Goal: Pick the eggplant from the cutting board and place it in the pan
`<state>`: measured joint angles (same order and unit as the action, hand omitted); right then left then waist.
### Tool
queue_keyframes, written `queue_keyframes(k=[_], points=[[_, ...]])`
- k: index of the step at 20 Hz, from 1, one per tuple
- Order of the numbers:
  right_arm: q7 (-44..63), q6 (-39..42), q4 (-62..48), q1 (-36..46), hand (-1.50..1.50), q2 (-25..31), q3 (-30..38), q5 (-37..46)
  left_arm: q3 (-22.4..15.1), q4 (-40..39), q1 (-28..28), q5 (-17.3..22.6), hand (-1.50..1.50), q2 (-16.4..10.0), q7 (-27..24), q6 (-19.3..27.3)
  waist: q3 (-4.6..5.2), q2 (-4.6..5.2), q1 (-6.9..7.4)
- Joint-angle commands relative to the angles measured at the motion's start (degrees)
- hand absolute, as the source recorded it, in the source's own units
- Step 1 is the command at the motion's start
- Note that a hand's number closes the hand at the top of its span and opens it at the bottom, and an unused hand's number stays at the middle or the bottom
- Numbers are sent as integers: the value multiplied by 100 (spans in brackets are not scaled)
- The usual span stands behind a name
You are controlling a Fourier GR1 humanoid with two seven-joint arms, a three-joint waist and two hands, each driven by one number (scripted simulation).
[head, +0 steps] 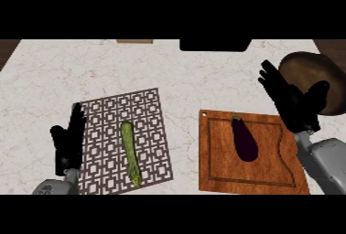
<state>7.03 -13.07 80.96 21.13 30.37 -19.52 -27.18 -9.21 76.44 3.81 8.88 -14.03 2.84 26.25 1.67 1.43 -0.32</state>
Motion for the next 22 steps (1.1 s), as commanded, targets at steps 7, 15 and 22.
queue_keyframes(k=[7,15,22], points=[[-692,3745,-603,104,150,572,-1062,-259,-105,664,958,117,0,-399,-150,-889,-200,-39,326],[-3962,3286,-1351,19,-150,1949,239,1365,398,487,1162,409,0,-721,-94,-1201,-178,-123,8],[-3849,4605,-1598,1157,-150,3063,-31,2290,162,364,1156,180,0,-459,-241,-1174,-165,-112,119]])
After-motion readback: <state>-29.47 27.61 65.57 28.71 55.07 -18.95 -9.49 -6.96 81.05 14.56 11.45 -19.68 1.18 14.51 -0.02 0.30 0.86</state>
